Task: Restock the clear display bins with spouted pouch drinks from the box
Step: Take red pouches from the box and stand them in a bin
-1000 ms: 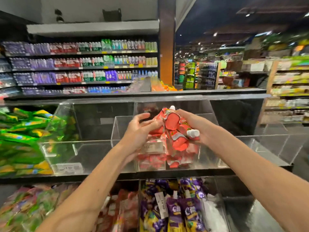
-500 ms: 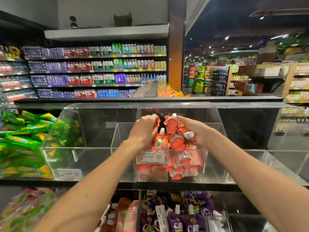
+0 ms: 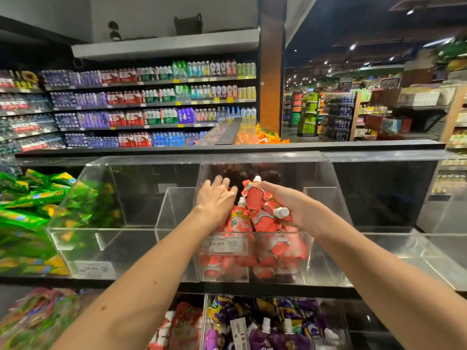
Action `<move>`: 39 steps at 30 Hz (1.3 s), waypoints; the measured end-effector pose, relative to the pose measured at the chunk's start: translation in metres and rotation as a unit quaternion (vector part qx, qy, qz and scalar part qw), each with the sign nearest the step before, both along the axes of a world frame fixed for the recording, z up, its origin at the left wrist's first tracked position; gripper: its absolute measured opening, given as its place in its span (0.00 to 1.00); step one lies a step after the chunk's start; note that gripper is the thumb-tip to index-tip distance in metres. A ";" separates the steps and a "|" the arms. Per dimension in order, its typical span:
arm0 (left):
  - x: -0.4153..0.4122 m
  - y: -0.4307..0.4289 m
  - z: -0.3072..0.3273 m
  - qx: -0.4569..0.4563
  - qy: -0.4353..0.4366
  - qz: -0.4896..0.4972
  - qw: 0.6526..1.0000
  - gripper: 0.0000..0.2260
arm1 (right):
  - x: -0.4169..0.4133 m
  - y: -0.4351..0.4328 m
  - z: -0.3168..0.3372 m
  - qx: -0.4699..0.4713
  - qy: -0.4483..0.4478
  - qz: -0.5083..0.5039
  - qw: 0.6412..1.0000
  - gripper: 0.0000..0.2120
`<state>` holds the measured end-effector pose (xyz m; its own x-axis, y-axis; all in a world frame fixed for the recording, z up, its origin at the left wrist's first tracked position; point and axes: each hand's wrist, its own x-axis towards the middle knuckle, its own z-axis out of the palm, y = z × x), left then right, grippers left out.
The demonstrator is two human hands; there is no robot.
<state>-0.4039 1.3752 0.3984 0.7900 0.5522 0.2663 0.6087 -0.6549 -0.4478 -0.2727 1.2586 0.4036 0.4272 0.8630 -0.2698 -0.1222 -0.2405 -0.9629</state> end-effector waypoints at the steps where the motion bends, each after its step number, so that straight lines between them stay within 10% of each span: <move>1: 0.001 0.001 0.002 -0.021 -0.001 0.002 1.000 0.20 | 0.002 0.001 -0.001 0.001 -0.004 0.001 1.000 0.34; 8: -0.023 -0.005 0.029 -0.269 -0.258 -0.131 0.919 0.31 | -0.001 -0.003 0.002 0.005 0.000 0.011 1.000 0.39; 12: -0.040 -0.026 0.029 -0.336 -0.287 -0.240 0.864 0.32 | -0.006 -0.004 0.009 0.010 -0.013 0.006 1.000 0.25; 21: -0.032 -0.026 0.037 -0.179 -0.285 -0.193 0.922 0.21 | 0.004 -0.008 0.026 0.019 -0.023 -0.052 0.998 0.20; 26: -0.035 -0.009 0.029 -0.010 -0.137 -0.067 0.988 0.20 | 0.002 -0.010 0.028 0.006 -0.013 -0.070 0.997 0.12; 39: -0.008 0.001 0.008 0.036 -0.033 -0.020 0.999 0.20 | -0.003 -0.008 0.017 0.015 -0.002 -0.068 0.998 0.12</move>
<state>-0.4121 1.3766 0.4060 0.7906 0.4979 0.3565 0.6123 -0.6466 -0.4550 -0.2759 1.2507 0.4211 0.5424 0.8041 -0.2433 -0.1487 -0.1931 -0.9698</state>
